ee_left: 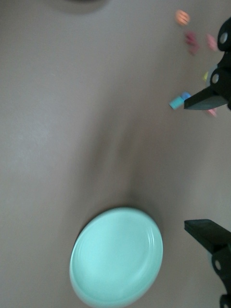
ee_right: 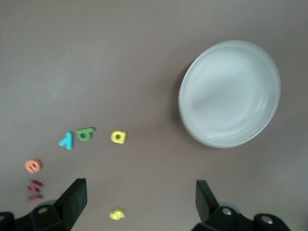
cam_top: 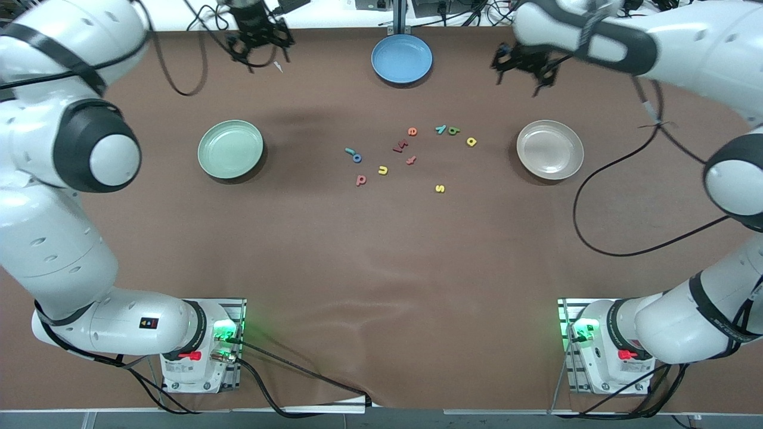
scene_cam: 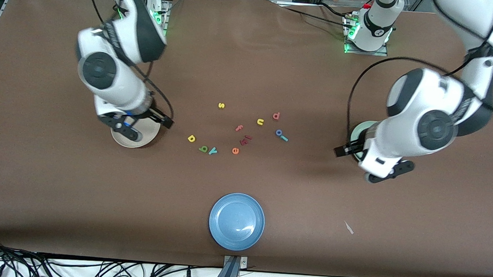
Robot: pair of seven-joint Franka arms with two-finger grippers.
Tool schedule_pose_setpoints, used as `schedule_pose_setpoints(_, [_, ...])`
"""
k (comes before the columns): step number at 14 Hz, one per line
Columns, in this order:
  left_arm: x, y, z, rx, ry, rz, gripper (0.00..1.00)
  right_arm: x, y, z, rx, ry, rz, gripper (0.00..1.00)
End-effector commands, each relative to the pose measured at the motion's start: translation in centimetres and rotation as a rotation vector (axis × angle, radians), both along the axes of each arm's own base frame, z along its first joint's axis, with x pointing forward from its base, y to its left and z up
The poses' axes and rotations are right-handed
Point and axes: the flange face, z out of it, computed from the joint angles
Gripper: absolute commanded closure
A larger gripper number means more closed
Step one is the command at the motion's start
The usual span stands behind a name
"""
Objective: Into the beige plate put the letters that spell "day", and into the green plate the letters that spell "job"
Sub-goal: 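Reach the right gripper to cyan y while the left gripper reaches cyan l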
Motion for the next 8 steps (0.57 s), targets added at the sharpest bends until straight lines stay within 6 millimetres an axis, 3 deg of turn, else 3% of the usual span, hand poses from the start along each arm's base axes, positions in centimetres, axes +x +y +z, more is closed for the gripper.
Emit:
schedule_pose_setpoints(1, [0.7, -4.0, -4.8, -0.01, 0.003, 0.196, 0.0, 0.2, 2.7, -3.0, -0.023, -0.034, -0.21, 0.0])
schedule_pose_setpoints(2, [0.4, -5.6, -6.4, -0.004, 0.006, 0.238, 0.0, 0.4, 3.3, -4.5, -0.019, -0.038, -0.262, 0.0])
schedule_pose_setpoints(4, [0.7, -6.4, -8.5, 0.001, 0.011, 0.362, 0.0, -0.1, 6.5, -7.2, 0.001, -0.068, -0.356, 0.01])
schedule_pose_setpoints(5, [-0.2, -8.0, -10.0, 0.015, 0.03, 0.375, 0.0, -0.1, 7.7, -8.8, 0.007, -0.08, -0.423, 0.01])
schedule_pose_setpoints(8, [-2.4, -10.1, -13.6, 0.019, 0.021, 0.422, 0.0, 1.7, 9.0, -12.6, 0.024, -0.089, -0.553, 0.03])
